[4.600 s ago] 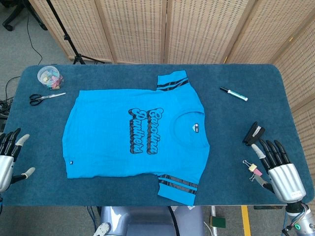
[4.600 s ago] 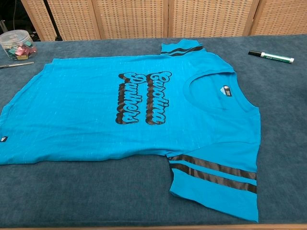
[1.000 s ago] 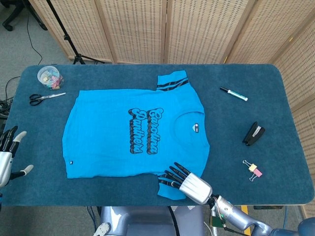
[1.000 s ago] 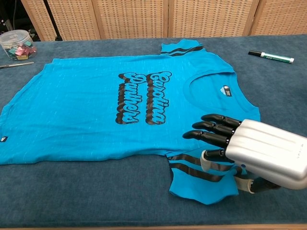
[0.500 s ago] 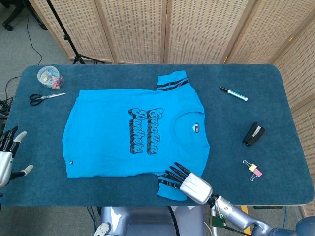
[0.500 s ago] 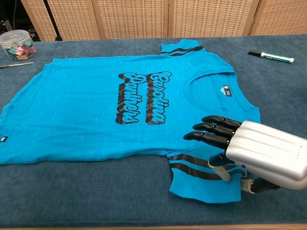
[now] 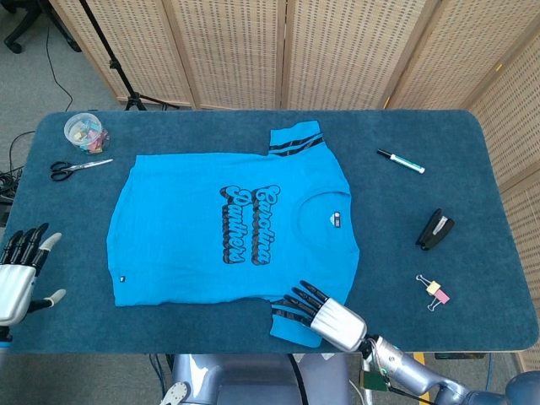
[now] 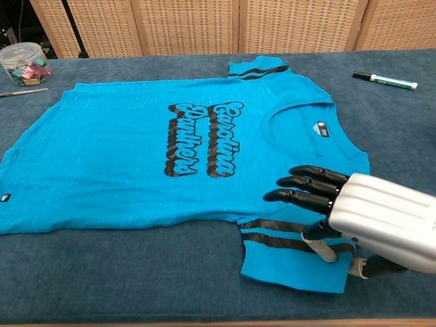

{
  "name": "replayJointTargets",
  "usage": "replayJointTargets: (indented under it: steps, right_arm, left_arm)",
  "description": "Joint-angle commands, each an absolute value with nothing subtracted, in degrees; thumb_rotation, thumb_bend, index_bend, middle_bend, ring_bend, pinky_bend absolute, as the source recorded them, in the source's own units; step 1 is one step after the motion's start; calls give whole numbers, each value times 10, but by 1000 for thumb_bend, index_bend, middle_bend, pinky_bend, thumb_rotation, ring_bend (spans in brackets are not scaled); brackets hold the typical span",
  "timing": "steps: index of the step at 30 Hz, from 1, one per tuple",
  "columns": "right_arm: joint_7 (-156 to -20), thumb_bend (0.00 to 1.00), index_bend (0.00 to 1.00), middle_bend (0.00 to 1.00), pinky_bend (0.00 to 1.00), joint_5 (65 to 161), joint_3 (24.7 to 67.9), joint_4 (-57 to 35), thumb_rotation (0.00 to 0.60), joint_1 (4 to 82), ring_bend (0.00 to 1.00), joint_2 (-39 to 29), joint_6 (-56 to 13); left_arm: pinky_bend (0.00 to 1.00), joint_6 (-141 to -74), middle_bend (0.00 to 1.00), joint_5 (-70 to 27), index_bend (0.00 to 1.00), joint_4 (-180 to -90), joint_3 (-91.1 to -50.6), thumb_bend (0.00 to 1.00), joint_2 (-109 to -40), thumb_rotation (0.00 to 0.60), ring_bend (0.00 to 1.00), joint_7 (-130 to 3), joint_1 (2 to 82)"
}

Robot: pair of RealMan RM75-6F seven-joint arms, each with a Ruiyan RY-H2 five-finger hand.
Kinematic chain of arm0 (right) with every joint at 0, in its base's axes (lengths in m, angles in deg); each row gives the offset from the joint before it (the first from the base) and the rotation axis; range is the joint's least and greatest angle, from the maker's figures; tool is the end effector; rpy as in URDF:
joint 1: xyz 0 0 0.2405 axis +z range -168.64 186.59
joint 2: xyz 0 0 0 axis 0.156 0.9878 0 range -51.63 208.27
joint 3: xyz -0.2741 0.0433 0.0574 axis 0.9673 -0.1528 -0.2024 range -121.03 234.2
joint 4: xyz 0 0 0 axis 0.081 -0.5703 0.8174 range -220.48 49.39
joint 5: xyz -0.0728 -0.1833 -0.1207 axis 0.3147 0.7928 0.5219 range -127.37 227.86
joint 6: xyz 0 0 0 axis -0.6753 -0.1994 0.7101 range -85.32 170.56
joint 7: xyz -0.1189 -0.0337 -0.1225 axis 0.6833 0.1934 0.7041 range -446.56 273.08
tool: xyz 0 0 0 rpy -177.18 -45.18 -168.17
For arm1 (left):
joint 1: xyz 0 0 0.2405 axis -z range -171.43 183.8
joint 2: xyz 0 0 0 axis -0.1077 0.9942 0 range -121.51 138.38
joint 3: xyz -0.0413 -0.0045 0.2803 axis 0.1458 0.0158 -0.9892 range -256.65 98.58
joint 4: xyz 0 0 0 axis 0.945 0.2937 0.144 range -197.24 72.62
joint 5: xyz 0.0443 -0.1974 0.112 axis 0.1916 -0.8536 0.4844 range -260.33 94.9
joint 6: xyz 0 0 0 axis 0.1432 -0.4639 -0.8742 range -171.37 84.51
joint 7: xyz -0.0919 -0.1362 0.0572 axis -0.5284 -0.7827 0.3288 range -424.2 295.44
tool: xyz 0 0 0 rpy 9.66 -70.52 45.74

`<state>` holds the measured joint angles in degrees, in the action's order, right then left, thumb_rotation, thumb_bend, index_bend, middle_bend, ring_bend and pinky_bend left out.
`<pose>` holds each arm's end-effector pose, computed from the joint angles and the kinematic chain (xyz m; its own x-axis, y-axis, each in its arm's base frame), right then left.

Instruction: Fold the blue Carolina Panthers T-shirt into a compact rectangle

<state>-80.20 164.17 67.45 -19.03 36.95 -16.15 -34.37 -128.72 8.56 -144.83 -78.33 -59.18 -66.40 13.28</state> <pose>-0.2212 -0.2310 -0.0838 0.5887 -0.0360 0.8076 -0.4745 -0.8242 0.3091 -0.3554 0.2219 0.1356 0.4725 0.0124 0.8813 0.8749 -0.1272 -0.4673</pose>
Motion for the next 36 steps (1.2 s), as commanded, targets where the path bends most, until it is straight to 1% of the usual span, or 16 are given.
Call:
replayJointTargets:
  steps: [1, 6, 8, 12, 18, 23, 30, 36]
  right_arm:
    - [-811, 414, 664, 101, 36, 1647, 678, -199, 600, 370, 0, -161, -353]
    - [-840, 414, 664, 101, 36, 1650, 682, -215, 600, 371, 0, -161, -369]
    - [-845, 414, 664, 101, 36, 1652, 683, -220, 600, 371, 0, -161, -373]
    - [-857, 414, 664, 101, 37, 1656, 686, -230, 600, 372, 0, -163, -380]
    - [-872, 414, 664, 101, 36, 1655, 687, -243, 600, 374, 0, -170, -385]
    - [-879, 414, 664, 101, 36, 1653, 688, -253, 600, 374, 0, -174, -385]
    - [-888, 414, 664, 101, 36, 1651, 689, -262, 600, 374, 0, -177, -391]
    - [-892, 414, 664, 101, 37, 1648, 689, -266, 600, 373, 0, -179, -392]
  left_arm:
    - [0, -1296, 0, 115, 0, -1415, -801, 4, -610, 600, 0, -688, 134]
    - [0, -1298, 0, 152, 0, -1369, -828, 67, -636, 600, 0, -722, 135]
    - [0, -1299, 0, 157, 5, -1355, -832, 98, -644, 600, 0, -733, 136]
    - [0, -1301, 0, 159, 67, -1305, -834, 154, -677, 600, 0, -748, 135]
    - [0, -1291, 0, 150, 173, -1228, -833, 183, -731, 600, 0, -784, 139]
    - [0, -1283, 0, 155, 228, -1191, -840, 193, -756, 600, 0, -807, 146]
    - [0, -1264, 0, 158, 257, -1154, -850, 215, -784, 600, 0, -841, 156]
    - [0, -1254, 0, 159, 298, -1138, -854, 269, -800, 600, 0, -851, 166]
